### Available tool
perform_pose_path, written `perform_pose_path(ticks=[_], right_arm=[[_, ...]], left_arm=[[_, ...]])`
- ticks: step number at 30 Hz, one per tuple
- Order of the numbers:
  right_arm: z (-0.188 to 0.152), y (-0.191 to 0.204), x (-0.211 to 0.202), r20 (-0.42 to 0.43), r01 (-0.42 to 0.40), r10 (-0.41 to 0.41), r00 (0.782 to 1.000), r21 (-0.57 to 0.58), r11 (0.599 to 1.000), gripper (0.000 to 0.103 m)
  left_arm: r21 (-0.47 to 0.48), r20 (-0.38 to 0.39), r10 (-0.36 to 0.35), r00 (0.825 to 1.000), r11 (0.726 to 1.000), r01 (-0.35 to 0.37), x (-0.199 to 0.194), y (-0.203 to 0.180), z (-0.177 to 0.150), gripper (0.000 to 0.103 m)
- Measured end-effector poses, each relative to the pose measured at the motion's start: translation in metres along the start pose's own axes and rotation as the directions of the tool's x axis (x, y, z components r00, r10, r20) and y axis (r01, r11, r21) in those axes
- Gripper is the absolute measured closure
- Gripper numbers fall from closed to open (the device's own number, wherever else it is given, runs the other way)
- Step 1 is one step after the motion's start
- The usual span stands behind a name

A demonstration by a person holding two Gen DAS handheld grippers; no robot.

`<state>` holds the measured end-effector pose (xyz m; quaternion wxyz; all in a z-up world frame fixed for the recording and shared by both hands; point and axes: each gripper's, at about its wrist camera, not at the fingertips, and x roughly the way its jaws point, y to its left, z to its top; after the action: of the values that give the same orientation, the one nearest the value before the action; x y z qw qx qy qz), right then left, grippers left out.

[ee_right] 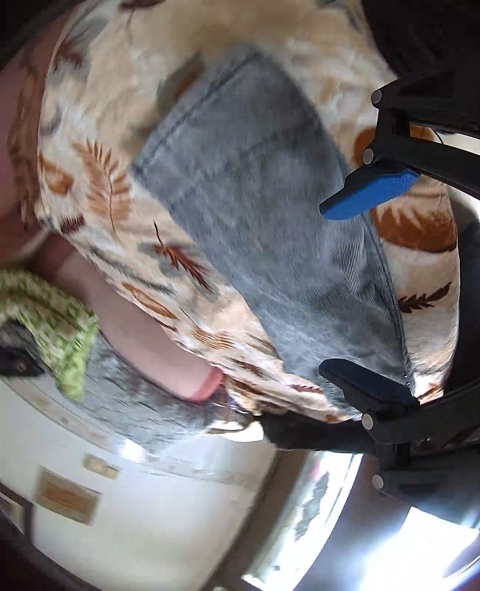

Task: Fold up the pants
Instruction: 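Lay the jeans flat and open both tools, withdrawing from the fabric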

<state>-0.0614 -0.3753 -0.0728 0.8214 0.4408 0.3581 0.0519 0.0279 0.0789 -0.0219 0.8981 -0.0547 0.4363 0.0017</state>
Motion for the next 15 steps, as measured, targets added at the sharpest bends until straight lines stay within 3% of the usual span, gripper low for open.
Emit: perform_pose_path(ticks=[2, 5, 9, 12, 15], right_arm=[[0.007, -0.035, -0.024, 0.049, -0.015, 0.008, 0.999, 0.139, 0.99, 0.023], [0.017, -0.067, -0.041, 0.072, -0.023, 0.004, 0.997, 0.254, 0.967, 0.024], [0.035, -0.076, -0.043, 0.052, 0.036, -0.054, 0.997, 0.296, 0.955, 0.024], [0.042, -0.079, -0.036, 0.018, 0.114, -0.124, 0.992, 0.282, 0.953, 0.024], [0.048, -0.083, -0.026, 0.001, 0.136, -0.141, 0.99, 0.257, 0.957, 0.024]], left_arm=[[0.007, 0.003, -0.032, 0.999, 0.999, 0.032, -0.002, -0.009, -0.003, 0.012], [0.021, -0.002, -0.078, 0.997, 0.997, 0.078, -0.001, -0.024, -0.007, 0.012], [0.041, -0.012, -0.127, 0.992, 0.991, 0.128, -0.001, -0.04, -0.013, 0.012], [0.046, -0.009, -0.153, 0.988, 0.987, 0.153, -0.003, -0.046, -0.016, 0.012], [0.054, -0.015, -0.162, 0.987, 0.985, 0.163, -0.002, -0.05, -0.019, 0.012]])
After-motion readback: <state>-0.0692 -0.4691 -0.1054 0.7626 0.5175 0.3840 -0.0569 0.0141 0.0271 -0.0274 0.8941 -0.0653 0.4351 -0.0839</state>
